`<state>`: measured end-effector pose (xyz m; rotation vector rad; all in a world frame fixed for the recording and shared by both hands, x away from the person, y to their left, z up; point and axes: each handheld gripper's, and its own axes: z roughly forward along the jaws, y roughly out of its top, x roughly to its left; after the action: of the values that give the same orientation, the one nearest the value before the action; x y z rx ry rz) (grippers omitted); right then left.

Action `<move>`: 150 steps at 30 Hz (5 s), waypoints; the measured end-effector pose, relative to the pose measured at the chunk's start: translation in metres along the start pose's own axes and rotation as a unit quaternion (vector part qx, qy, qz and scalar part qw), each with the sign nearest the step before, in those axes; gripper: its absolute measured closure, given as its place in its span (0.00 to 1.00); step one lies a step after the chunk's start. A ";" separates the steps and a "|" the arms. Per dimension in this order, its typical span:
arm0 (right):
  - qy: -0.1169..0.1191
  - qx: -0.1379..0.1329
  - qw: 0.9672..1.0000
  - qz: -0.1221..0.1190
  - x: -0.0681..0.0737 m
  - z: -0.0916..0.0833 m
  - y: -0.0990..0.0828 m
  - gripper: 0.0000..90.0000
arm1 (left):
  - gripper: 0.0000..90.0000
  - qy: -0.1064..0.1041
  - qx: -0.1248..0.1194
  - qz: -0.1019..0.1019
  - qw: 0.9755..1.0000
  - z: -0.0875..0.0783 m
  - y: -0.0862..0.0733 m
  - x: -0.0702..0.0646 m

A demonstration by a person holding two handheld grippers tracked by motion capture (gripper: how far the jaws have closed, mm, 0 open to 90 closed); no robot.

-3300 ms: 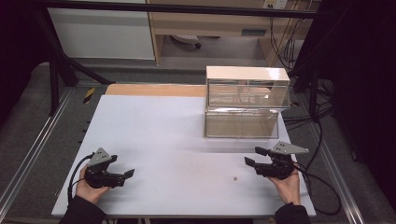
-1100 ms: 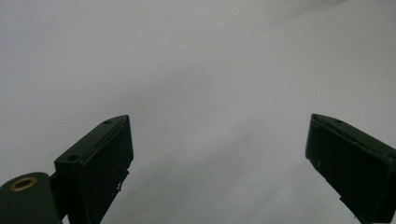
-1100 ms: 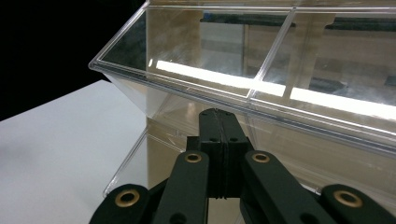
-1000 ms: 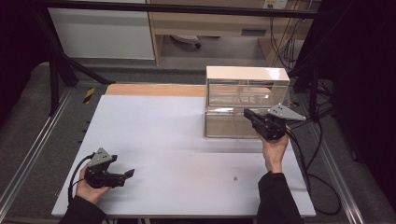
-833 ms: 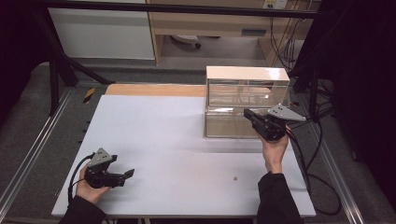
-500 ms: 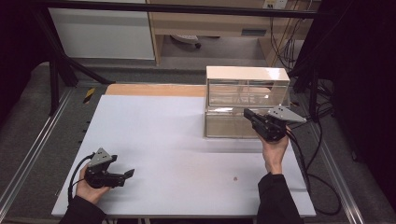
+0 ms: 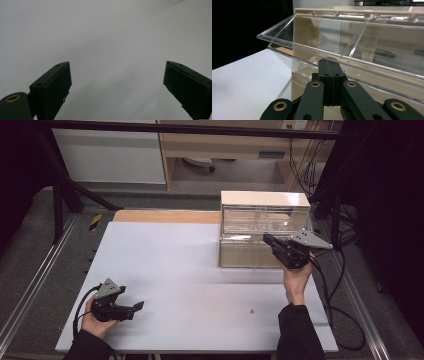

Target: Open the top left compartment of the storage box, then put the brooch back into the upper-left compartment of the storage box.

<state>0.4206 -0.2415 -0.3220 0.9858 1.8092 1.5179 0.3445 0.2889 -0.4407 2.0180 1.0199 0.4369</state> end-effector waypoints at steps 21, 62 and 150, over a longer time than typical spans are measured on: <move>-0.011 -0.003 1.000 -0.014 -0.002 -0.004 0.020 1.00 | 0.09 -0.001 0.004 0.004 1.000 0.001 0.000 -0.001; -0.018 0.008 1.000 -0.022 -0.007 0.000 0.034 1.00 | 0.14 -0.027 -0.023 0.029 0.999 0.014 0.053 -0.047; 0.031 0.127 0.991 -0.008 0.007 -0.034 -0.037 0.31 | 0.99 -0.026 -0.165 0.066 0.984 0.079 0.277 -0.146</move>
<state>0.3820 -0.2576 -0.3519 1.0482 2.0880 1.3443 0.4432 0.0388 -0.2623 1.7925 0.7306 0.5797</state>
